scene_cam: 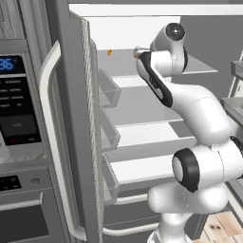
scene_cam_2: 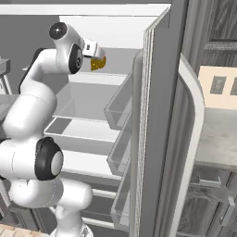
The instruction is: Pick the cheese from the fridge and the cheese grater from the cabinet and place them next to the salad bowl.
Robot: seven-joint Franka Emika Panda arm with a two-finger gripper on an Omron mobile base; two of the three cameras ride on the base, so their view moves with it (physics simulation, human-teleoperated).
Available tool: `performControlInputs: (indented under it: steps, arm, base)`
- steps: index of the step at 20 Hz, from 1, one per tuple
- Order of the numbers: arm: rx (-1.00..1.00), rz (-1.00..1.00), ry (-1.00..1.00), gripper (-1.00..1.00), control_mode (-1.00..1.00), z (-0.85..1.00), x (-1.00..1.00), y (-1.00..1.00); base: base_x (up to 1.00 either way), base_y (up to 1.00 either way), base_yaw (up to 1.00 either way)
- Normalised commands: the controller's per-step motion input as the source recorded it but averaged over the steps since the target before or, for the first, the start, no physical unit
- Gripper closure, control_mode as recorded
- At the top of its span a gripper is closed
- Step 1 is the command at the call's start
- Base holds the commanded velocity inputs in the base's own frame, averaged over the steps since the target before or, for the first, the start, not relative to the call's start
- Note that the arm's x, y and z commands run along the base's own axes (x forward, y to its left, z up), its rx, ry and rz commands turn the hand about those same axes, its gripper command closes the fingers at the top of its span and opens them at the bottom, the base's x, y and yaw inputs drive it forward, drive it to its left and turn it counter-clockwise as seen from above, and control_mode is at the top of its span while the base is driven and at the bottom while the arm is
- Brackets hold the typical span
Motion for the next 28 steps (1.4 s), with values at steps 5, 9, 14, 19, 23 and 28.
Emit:
performControlInputs:
  steps: [5,9,14,19,23,28]
  arm:
    - [0.00,0.02,0.05,-1.00,-1.00,-0.05,0.36,0.00]
    - [0.00,0.01,0.05,-1.00,-1.00,-0.11,0.20,0.00]
    - [0.00,0.00,0.01,-1.00,-1.00,-0.17,0.00,-0.01]
    - [0.00,0.00,0.00,-1.00,-1.00,-0.18,0.00,-0.09]
    - [0.00,0.00,0.00,-1.00,-1.00,-0.10,0.10,-0.07]
    - [0.00,0.00,0.00,-1.00,-1.00,0.00,0.26,0.01]
  base:
    - [0.00,0.00,0.00]
    - [0.00,0.00,0.00]
    - [0.00,0.00,0.00]
    - [0.00,0.00,0.00]
    - [0.00,0.00,0.00]
    - [0.00,0.00,0.00]
